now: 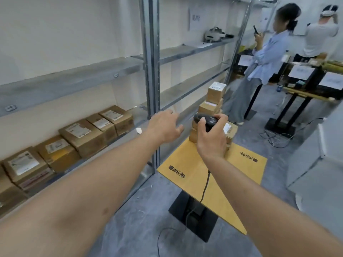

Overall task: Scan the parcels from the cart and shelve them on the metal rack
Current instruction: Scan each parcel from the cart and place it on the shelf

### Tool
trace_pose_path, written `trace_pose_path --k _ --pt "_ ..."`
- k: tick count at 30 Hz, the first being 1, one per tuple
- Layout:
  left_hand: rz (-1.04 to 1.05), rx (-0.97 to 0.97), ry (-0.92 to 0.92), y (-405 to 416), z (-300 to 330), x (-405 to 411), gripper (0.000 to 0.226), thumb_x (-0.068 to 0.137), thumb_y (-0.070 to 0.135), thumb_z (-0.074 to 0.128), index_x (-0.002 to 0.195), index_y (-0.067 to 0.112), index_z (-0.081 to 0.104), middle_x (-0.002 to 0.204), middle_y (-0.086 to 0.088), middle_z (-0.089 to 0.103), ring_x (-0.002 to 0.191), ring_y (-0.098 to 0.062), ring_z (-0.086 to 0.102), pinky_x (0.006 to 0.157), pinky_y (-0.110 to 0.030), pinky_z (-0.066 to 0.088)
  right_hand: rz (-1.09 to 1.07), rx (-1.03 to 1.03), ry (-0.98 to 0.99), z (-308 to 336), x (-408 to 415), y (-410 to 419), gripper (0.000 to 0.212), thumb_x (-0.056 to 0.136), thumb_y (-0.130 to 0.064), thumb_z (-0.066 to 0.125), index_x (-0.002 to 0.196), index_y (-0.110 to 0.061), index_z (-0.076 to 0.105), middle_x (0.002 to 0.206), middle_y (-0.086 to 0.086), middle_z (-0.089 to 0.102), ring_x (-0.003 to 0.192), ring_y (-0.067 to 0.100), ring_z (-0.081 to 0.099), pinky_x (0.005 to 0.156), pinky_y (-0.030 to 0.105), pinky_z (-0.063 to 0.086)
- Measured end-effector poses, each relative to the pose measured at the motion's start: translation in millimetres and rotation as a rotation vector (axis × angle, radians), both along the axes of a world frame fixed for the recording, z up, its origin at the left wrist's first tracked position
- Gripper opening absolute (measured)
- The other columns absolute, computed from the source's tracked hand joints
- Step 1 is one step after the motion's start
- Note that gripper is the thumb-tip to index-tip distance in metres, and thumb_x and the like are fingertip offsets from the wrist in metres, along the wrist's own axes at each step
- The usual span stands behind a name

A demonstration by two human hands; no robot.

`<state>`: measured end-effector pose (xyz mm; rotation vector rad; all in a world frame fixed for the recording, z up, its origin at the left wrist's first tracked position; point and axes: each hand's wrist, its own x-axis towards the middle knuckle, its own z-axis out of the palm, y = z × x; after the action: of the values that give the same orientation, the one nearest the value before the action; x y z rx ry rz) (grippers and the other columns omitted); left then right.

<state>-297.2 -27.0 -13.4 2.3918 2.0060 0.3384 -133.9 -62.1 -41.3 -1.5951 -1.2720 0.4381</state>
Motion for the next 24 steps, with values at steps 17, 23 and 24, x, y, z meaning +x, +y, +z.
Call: trace_pose_path --k 17,23,24 --pt "-0.384 -0.164 0.020 191.3 -71.7 161.4 0.044 0.101 0.052 0.052 0.130 0.020 0.059 0.133 -0.006 0.060 0.119 -0.035 0.059 0.093 -0.048 0.051 -0.423 -0.116 0.051 -48.6 128.3 120.1 0.032 0.105 -0.048 0.049 0.127 -0.027 0.038 0.100 -0.004 0.064 0.088 0.024 0.064 0.072 0.038 0.046" --pt "-0.359 -0.246 0.024 244.0 -105.1 209.5 0.057 0.099 0.053 0.054 0.146 0.020 0.053 0.146 -0.006 0.054 0.129 -0.033 0.055 0.097 -0.046 0.051 -0.446 -0.165 0.095 -71.6 178.7 169.9 0.031 0.105 -0.048 0.050 0.126 -0.028 0.038 0.104 -0.005 0.063 0.091 0.022 0.063 0.072 0.035 0.042" --pt "-0.347 -0.252 0.018 253.7 -112.1 217.6 0.057 0.099 0.054 0.055 0.145 0.019 0.053 0.145 -0.006 0.054 0.128 -0.033 0.055 0.096 -0.046 0.051 -0.439 -0.168 0.102 -77.2 188.0 180.2 0.031 0.105 -0.048 0.050 0.126 -0.029 0.039 0.102 -0.007 0.063 0.090 0.021 0.063 0.071 0.035 0.043"
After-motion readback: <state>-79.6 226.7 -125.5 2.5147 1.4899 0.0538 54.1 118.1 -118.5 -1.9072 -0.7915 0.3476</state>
